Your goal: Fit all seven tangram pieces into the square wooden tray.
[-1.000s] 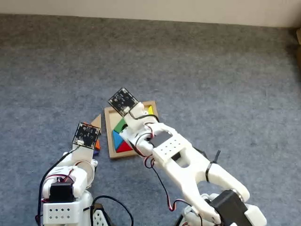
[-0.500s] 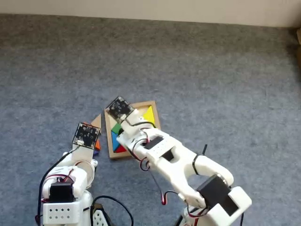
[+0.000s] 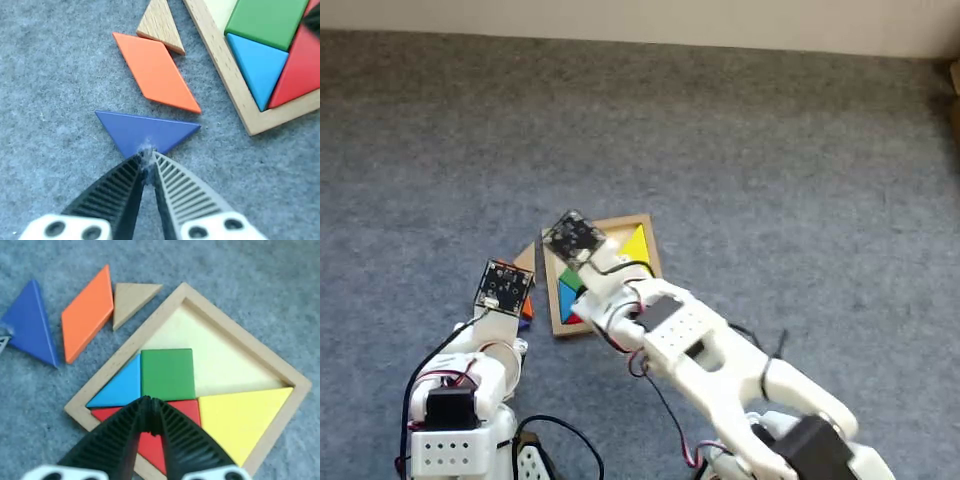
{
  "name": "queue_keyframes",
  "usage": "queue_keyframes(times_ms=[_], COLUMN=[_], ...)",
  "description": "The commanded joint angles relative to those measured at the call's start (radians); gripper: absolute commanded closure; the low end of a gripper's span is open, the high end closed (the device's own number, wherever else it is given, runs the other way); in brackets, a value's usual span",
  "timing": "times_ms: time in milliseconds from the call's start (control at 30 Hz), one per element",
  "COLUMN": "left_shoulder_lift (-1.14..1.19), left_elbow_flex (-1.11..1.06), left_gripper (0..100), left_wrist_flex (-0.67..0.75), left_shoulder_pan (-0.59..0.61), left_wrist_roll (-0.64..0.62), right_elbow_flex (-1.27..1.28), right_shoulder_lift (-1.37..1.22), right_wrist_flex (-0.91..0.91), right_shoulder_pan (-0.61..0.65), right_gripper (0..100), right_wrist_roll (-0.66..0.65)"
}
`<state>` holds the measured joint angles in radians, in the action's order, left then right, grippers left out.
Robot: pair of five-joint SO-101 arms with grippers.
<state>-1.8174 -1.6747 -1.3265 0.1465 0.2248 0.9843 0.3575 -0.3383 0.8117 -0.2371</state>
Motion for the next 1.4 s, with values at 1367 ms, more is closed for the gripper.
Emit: queue_keyframes(times_ms=[1367], left_shoulder_lift=[-0.005], left_elbow_flex=[-0.021], left_gripper=[99], left_wrist_flex=[-0.003], left_shoulder_pan=[0.010], left_wrist_roll=[-0.006], right_elbow_flex=[0.685], right_shoulder_lift=[1.458], right_wrist_flex=[-0.383], right_shoulder_pan=[-0.581], right_gripper=[98.5], right_wrist_roll=[-0.003])
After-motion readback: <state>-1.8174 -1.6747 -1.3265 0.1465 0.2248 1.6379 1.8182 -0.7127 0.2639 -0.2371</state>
